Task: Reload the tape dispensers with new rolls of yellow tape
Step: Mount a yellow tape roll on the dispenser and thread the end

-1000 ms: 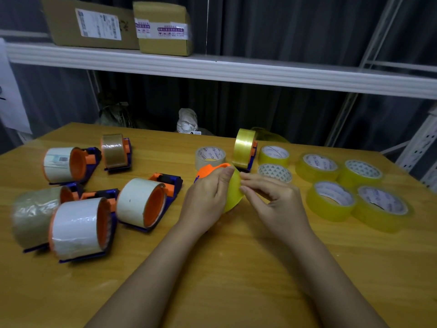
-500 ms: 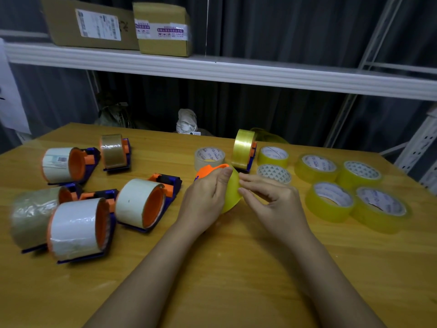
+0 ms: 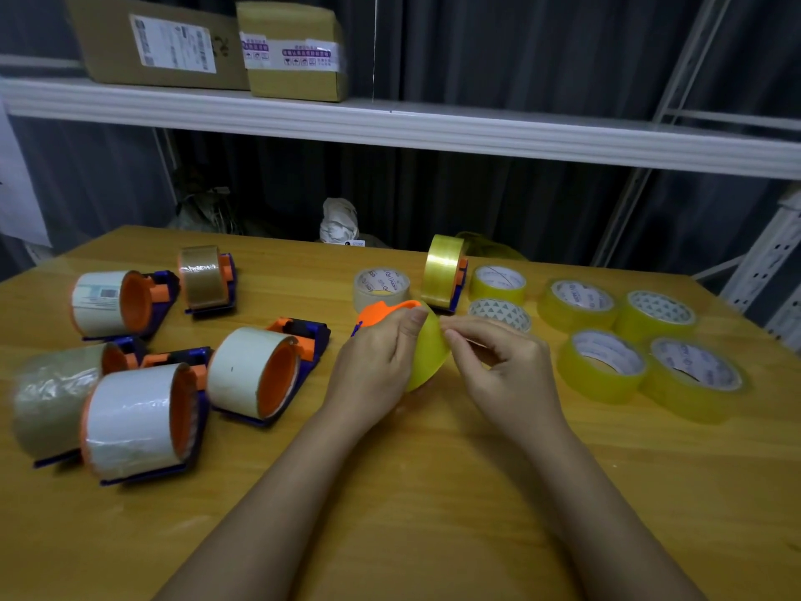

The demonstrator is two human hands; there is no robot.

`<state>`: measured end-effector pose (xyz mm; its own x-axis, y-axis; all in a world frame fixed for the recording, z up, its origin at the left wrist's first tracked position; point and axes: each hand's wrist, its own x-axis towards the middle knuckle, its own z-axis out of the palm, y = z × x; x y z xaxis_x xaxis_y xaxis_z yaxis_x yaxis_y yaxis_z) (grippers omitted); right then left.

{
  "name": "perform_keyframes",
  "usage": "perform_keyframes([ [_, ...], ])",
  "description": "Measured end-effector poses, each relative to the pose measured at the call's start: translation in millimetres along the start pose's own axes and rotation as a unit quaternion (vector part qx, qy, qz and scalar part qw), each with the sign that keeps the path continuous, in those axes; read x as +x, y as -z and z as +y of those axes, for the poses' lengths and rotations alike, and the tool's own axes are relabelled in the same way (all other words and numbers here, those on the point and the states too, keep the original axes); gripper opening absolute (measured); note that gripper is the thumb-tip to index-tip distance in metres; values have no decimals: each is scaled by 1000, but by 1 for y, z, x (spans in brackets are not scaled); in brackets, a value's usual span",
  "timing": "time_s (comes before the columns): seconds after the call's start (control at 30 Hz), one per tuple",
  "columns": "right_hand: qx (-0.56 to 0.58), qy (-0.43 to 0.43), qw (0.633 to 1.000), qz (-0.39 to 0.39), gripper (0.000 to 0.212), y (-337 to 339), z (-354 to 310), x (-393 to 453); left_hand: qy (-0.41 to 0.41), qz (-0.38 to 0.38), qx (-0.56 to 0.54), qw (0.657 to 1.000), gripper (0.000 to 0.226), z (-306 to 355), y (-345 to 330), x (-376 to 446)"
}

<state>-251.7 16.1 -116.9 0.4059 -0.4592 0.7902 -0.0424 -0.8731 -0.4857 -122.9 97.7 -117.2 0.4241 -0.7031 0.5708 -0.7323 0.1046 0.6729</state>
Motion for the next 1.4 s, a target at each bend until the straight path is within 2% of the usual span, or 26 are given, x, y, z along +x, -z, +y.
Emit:
perform_keyframes([
  [0.1,4,0,1000,-28,19,-2,-3,-1,8,7,-16,1000,48,-3,1,2],
  [0.3,-11,6,1000,-11,15,-5,-1,-1,15,-2,-7,1000,52,1,1,1],
  [0.5,-87,66,994,1,13,-10,-1,-2,22,2,-4,1000,48,3,1,0],
  [0.73,-172,125,977,6,23,-19,-3,-1,23,20,-22,999,36,5,0,0],
  [1.0,-76,25,997,-19,20,-19,-5,0,33,4,-47,998,45,5,2,0],
  [1.1,-33,9,999,-5,21,-14,-6,-2,48,-1,-68,996,60,3,1,1],
  [1.2,-42,20,999,-16,27,-11,-9,-3,55,-3,-78,995,61,3,1,1],
  [1.27,-61,38,997,-14,24,-12,-8,-2,54,-6,-85,995,61,4,2,1],
  [1.4,-4,-20,1000,14,13,-11,-6,2,61,-41,-106,992,66,9,5,1],
])
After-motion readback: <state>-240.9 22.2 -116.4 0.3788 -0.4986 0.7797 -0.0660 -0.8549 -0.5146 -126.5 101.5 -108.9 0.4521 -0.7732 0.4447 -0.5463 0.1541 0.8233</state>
